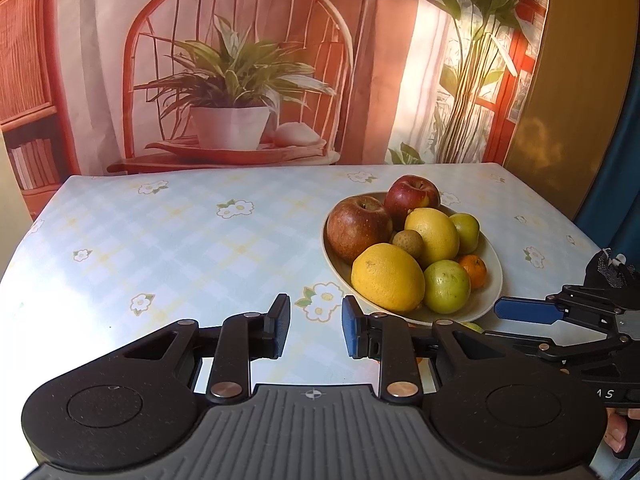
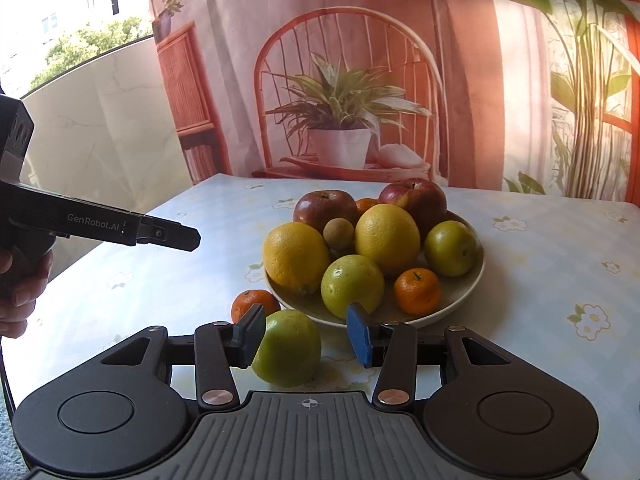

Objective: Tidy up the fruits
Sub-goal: 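Close the right gripper on the green grapefruit while the left gripper grasps another tangerine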

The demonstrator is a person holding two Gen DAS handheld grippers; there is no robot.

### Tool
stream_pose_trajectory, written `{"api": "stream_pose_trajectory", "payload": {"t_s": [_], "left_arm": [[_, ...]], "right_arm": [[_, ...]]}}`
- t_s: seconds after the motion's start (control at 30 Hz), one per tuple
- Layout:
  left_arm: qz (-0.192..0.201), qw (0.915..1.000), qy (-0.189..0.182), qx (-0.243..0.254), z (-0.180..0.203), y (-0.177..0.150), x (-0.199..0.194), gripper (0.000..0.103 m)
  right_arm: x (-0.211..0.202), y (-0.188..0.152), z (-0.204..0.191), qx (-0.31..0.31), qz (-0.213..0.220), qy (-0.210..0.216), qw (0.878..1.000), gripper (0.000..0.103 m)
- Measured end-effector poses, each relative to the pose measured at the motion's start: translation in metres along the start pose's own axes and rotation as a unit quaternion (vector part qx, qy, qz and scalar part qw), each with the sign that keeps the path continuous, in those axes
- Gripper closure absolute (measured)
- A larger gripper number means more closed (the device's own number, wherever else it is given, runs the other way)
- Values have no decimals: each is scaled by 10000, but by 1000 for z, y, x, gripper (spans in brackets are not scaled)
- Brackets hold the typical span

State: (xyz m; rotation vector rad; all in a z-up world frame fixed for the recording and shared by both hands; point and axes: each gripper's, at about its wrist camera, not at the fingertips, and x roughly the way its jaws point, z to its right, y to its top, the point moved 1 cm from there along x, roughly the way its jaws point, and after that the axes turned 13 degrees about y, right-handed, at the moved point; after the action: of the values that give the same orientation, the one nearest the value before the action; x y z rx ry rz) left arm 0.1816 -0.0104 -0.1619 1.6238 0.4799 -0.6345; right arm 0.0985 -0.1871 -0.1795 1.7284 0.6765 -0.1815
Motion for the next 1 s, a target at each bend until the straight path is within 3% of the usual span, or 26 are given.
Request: {"api": "stream_pose_trajectory", "payload": {"t_s": [0.23, 0.57, 1.0], "left_arm": [[-30, 9999, -45, -90, -6, -6, -1, 73], [-119, 9997, -140, -172, -6, -12, 3, 69], [-229, 9994, -206, -139, -2, -17, 7, 67]], "right_arm": [[14, -4, -11, -239, -334, 39, 9991, 60], [24, -6, -6, -121, -518, 76, 9986, 59], [25, -11, -6, -224, -500, 180, 9983, 61]]}}
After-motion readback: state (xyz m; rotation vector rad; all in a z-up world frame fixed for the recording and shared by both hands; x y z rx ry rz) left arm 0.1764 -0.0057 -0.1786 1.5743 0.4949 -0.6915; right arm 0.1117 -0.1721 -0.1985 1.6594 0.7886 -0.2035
